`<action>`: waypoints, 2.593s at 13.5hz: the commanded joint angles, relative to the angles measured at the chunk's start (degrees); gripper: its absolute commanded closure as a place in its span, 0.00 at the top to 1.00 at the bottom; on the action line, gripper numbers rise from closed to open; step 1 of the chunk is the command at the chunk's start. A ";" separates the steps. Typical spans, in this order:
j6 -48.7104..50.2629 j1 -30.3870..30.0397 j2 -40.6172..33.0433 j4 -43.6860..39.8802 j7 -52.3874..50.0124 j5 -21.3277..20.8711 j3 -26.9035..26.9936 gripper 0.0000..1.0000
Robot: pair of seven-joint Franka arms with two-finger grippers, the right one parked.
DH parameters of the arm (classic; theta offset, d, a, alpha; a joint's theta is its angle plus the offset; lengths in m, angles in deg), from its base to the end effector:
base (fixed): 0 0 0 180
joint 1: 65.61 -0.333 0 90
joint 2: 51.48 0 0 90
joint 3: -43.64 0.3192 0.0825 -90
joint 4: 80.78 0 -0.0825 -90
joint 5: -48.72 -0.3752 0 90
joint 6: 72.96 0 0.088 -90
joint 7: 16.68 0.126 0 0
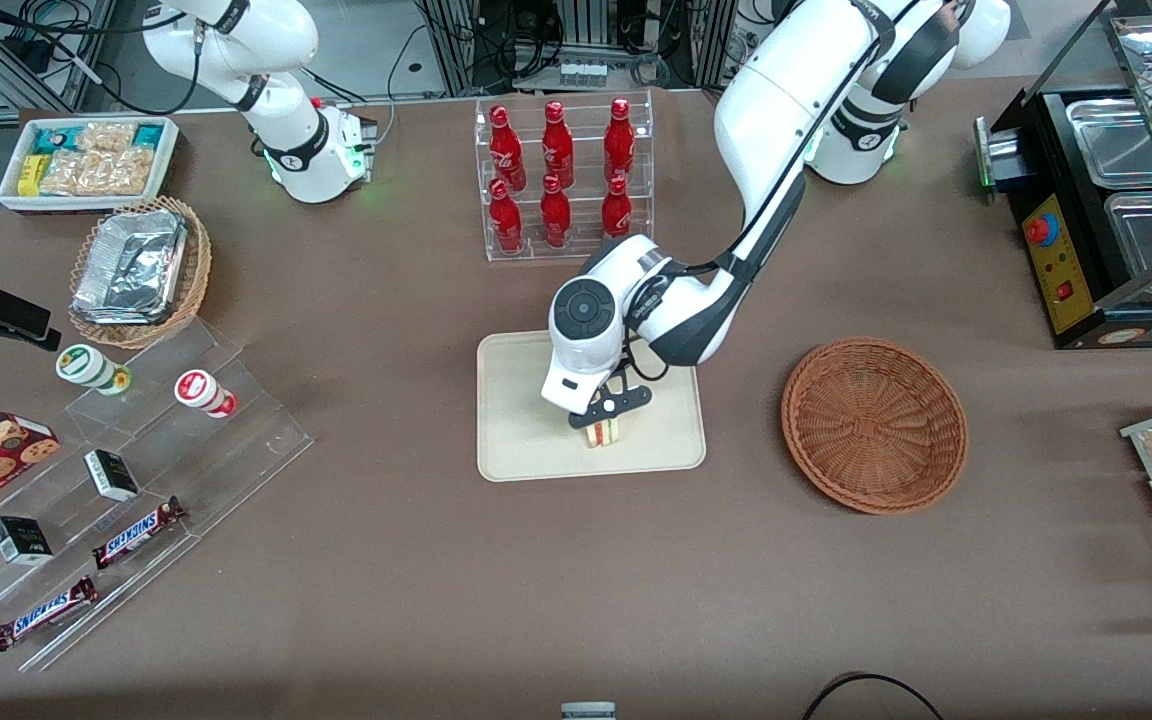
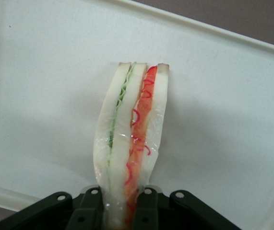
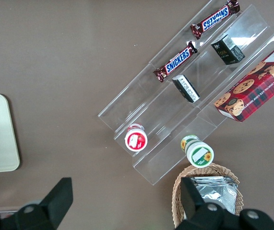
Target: Place sandwich from basket to tray
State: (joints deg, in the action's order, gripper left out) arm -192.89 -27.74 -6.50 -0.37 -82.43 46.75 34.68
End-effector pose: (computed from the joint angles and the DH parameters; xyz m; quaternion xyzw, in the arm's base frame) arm 0.5045 -0.5053 0.2215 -0.9828 -0.1748 0.0585 0.0127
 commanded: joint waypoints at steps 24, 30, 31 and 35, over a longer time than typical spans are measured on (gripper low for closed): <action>27.21 -4.99 -25.00 3.67 28.26 -0.05 13.42 1.00; 30.71 -11.94 -34.33 9.94 49.71 0.04 13.44 1.00; 32.03 -13.77 -35.74 9.94 53.50 0.12 13.44 1.00; 36.96 -25.44 -39.70 9.59 62.31 0.12 5.47 1.00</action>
State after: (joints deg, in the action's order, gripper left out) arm -157.49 -47.05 -43.20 7.68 -23.49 46.41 45.35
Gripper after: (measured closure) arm 0.000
